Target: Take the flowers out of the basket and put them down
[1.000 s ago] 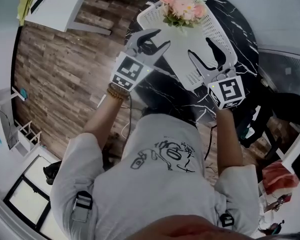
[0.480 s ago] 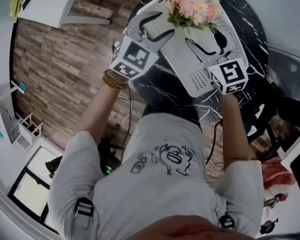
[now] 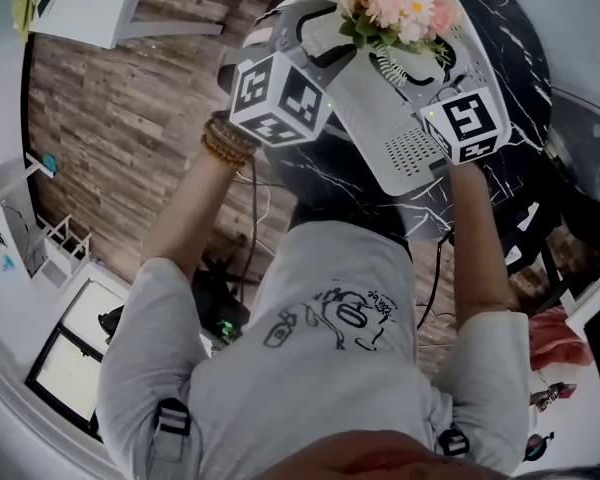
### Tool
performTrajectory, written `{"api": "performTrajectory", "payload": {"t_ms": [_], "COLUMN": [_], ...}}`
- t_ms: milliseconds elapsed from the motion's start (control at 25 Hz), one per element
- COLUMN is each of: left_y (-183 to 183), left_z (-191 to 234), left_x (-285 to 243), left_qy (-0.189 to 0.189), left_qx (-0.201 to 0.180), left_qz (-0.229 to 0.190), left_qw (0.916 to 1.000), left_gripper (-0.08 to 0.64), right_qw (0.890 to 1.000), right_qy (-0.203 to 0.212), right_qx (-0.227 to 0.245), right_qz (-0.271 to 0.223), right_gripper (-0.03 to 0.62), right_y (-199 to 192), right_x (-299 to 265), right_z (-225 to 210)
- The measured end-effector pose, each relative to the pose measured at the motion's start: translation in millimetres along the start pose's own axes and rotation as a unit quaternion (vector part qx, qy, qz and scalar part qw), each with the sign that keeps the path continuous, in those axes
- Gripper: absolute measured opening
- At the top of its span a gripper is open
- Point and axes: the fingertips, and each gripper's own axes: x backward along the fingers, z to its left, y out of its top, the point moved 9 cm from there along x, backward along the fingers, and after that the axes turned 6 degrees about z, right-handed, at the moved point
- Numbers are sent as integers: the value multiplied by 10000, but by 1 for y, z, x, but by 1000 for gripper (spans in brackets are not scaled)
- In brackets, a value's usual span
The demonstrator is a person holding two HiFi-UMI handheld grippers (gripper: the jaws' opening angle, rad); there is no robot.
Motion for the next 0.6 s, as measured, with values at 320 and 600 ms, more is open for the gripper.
{"api": "performTrajectory", "payload": {"t_ms": [320, 600], "left_y": [10, 16], "left_z": [-6, -6], "left_x": [-20, -28], "left_qy": [-68, -84], "left_qx": [-681, -862], "left_qz": [587, 661], "left_qw": [9959, 9940], "left_gripper": [245, 235], "right_qw": [10000, 9998], "right_qy": [46, 82], "right_qx": [62, 97], "right_qz": [-49, -148], "right_gripper": [348, 265], "right_y": [-7, -5], "right_x": [-7, -7], "right_z": [-5, -4]}}
